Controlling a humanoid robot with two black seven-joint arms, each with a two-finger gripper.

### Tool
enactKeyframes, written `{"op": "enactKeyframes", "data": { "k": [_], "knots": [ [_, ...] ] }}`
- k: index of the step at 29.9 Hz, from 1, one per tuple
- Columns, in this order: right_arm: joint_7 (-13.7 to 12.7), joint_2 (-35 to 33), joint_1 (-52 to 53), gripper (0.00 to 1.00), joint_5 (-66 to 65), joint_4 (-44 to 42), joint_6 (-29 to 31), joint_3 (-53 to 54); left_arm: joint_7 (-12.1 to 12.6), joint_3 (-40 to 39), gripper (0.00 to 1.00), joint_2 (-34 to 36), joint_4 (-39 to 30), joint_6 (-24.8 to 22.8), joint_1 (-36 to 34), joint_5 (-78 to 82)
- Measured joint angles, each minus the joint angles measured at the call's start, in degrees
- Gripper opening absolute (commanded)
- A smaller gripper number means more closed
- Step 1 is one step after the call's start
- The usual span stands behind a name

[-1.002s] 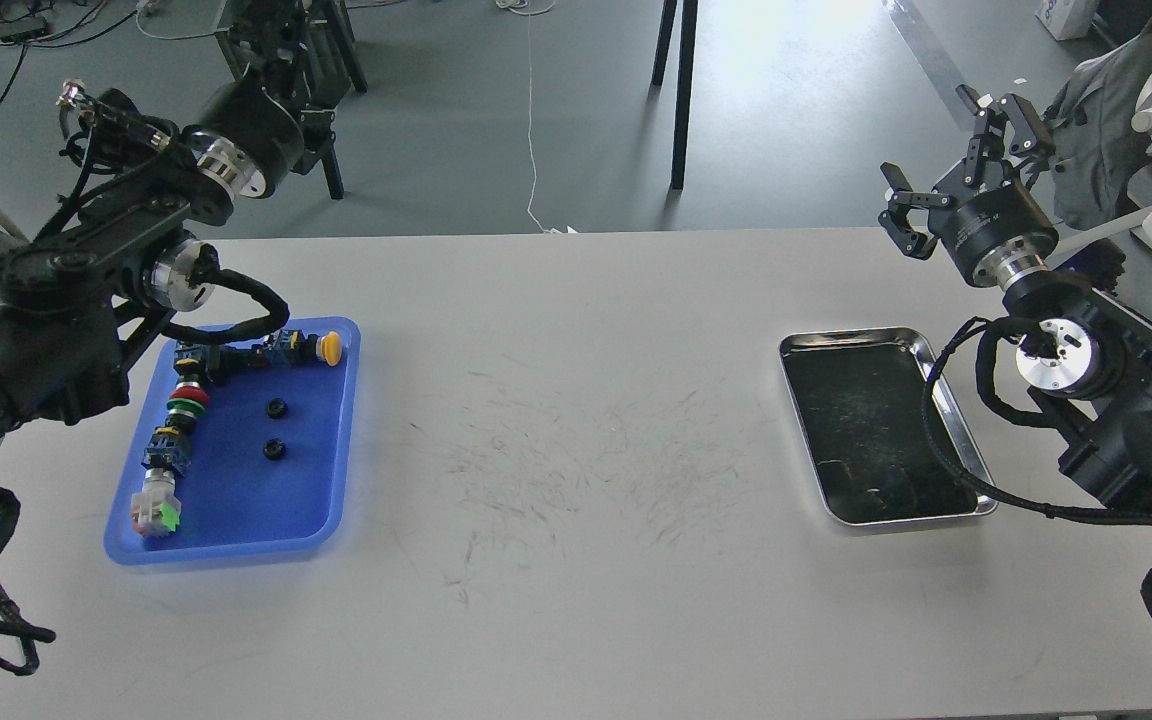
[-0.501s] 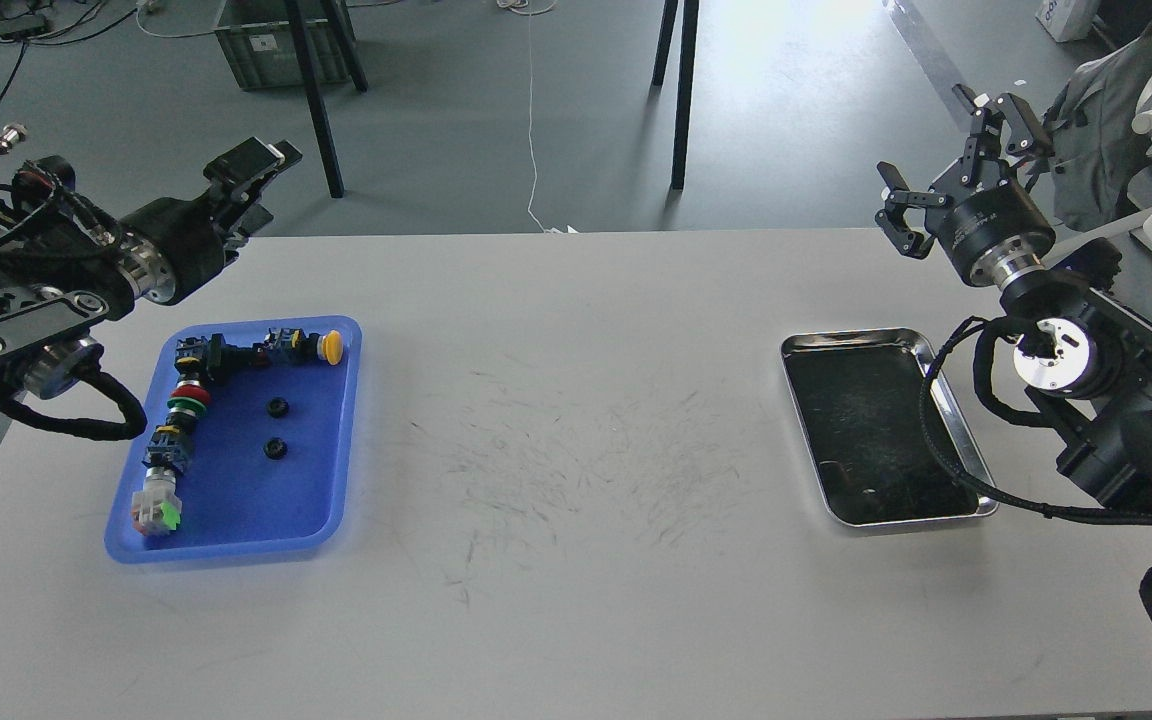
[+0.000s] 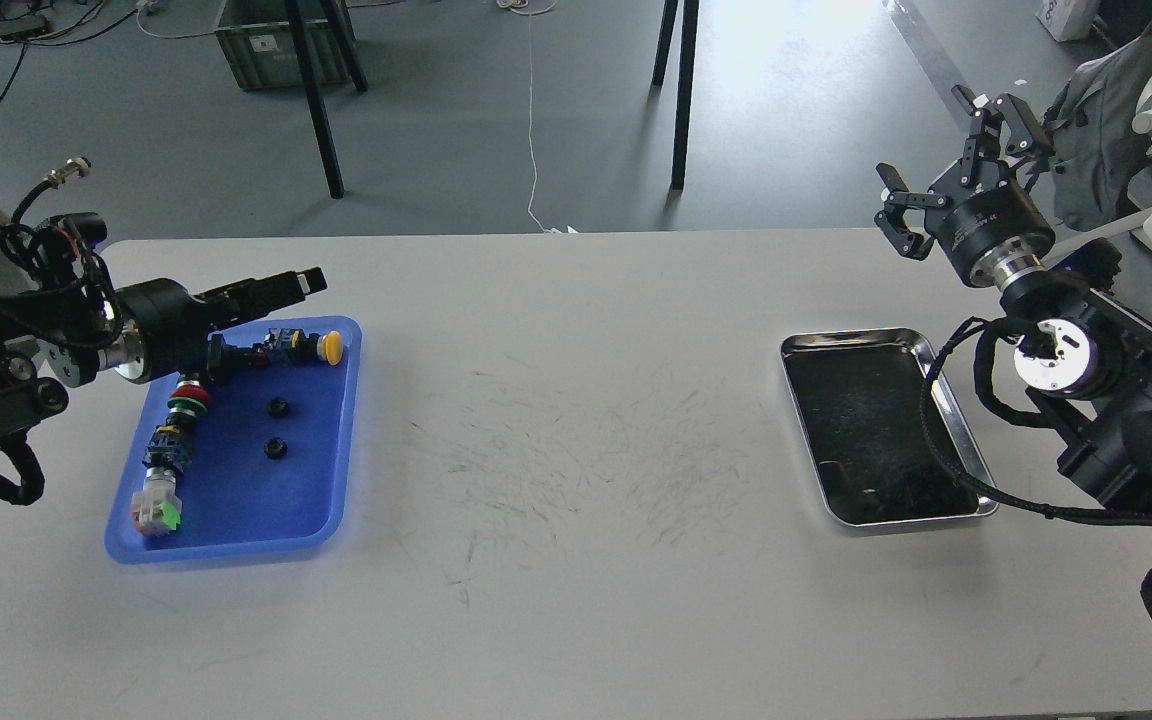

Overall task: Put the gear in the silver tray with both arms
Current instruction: 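Raise and reposition the left gripper above the gears in the blue tray, then lower the left gripper and grasp a small black gear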

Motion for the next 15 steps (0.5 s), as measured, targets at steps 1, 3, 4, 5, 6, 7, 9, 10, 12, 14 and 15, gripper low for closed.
{"op": "enactKeyframes", "data": {
  "k": [1,3,4,5,6,7,9,10,12,14,15],
  "knots": [
    [0.0,0.0,0.0,0.99,0.0,0.0,0.0,0.0,0.0,-0.1,0.99,0.1,-0.3,0.1,0.0,2.6],
    [0.0,0.0,0.0,0.99,0.0,0.0,-0.1,-0.1,0.0,-0.3,0.99,0.2,-0.5,0.6,0.0,8.0],
    [0.0,0.0,0.0,0.99,0.0,0.0,-0.1,-0.1,0.0,-0.4,0.99,0.3,-0.5,0.8,0.1,9.8],
    [0.0,0.0,0.0,0.99,0.0,0.0,-0.2,-0.1,0.0,-0.4,0.99,0.3,-0.5,0.9,0.2,11.4],
    [0.0,0.0,0.0,0.99,0.0,0.0,-0.2,-0.1,0.0,-0.3,0.99,0.2,-0.5,1.0,0.2,12.7],
    [0.0,0.0,0.0,0.99,0.0,0.0,-0.2,-0.1,0.0,-0.1,0.99,0.1,-0.2,1.1,0.3,13.7],
    [0.0,0.0,0.0,0.99,0.0,0.0,-0.2,-0.1,0.0,0.0,0.98,0.0,0.3,1.2,0.4,16.3],
    [0.0,0.0,0.0,0.99,0.0,0.0,-0.2,-0.1,0.0,0.0,0.98,-0.1,0.4,1.3,0.4,17.5],
    [0.0,0.0,-0.1,0.99,0.0,0.0,-0.2,0.1,0.0,0.0,0.98,-0.2,0.7,1.6,1.0,19.9],
    [0.0,0.0,-0.1,0.99,0.0,0.0,-0.3,0.3,0.0,-0.3,0.98,-0.4,1.9,2.1,2.3,21.7],
    [0.0,0.0,-0.2,0.99,0.0,0.0,-0.3,0.4,0.0,-0.3,0.98,-0.7,2.8,2.3,3.0,22.3]
  ]
}}
